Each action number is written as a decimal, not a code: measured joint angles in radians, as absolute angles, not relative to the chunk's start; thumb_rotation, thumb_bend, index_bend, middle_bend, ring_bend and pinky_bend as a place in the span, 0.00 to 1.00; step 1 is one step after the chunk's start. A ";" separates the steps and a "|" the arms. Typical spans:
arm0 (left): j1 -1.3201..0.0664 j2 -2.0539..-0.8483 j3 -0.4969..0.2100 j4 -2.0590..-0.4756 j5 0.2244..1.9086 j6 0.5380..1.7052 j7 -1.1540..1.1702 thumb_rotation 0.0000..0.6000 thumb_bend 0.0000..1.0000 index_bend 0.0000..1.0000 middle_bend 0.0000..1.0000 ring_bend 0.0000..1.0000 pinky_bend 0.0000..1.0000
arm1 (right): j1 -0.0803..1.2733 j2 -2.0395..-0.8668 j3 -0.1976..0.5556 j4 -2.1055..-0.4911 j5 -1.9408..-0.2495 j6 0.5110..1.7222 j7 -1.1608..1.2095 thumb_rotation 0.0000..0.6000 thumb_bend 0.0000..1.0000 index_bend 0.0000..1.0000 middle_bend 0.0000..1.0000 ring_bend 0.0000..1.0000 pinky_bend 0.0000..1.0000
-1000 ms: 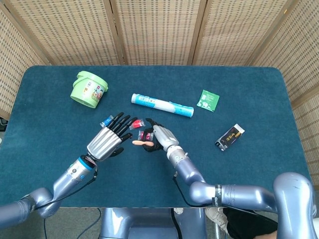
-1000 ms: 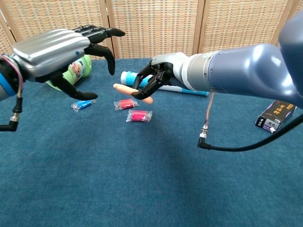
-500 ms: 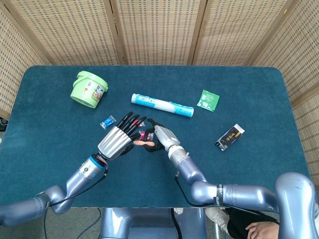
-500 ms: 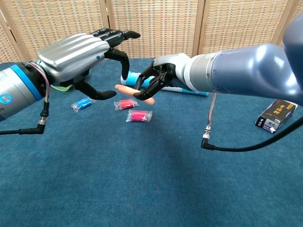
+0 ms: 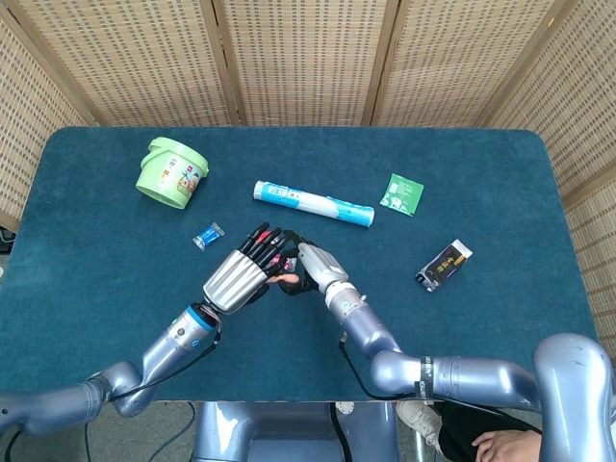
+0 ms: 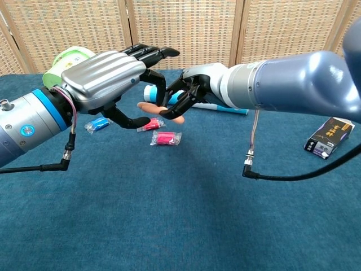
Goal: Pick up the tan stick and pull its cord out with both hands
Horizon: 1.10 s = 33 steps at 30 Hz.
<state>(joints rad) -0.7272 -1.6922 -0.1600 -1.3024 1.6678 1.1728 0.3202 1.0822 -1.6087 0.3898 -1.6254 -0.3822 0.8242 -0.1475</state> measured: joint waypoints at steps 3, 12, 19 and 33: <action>-0.730 -1.699 -0.159 -1.300 1.666 1.178 0.333 1.00 0.32 0.51 0.00 0.00 0.00 | 1.081 -1.607 0.389 -1.625 -0.383 0.821 -0.142 1.00 0.65 0.66 0.08 0.00 0.00; -0.736 -1.712 -0.158 -1.286 1.650 1.186 0.350 1.00 0.34 0.52 0.00 0.00 0.00 | 1.074 -1.601 0.387 -1.628 -0.394 0.817 -0.125 1.00 0.65 0.66 0.08 0.00 0.00; -0.738 -1.722 -0.154 -1.279 1.642 1.193 0.341 1.00 0.34 0.53 0.00 0.00 0.00 | 1.071 -1.601 0.386 -1.627 -0.408 0.815 -0.114 1.00 0.65 0.66 0.09 0.00 0.00; -0.744 -1.746 -0.155 -1.259 1.628 1.216 0.333 1.00 0.42 0.59 0.00 0.00 0.00 | 1.061 -1.594 0.383 -1.631 -0.432 0.811 -0.092 1.00 0.65 0.67 0.09 0.00 0.00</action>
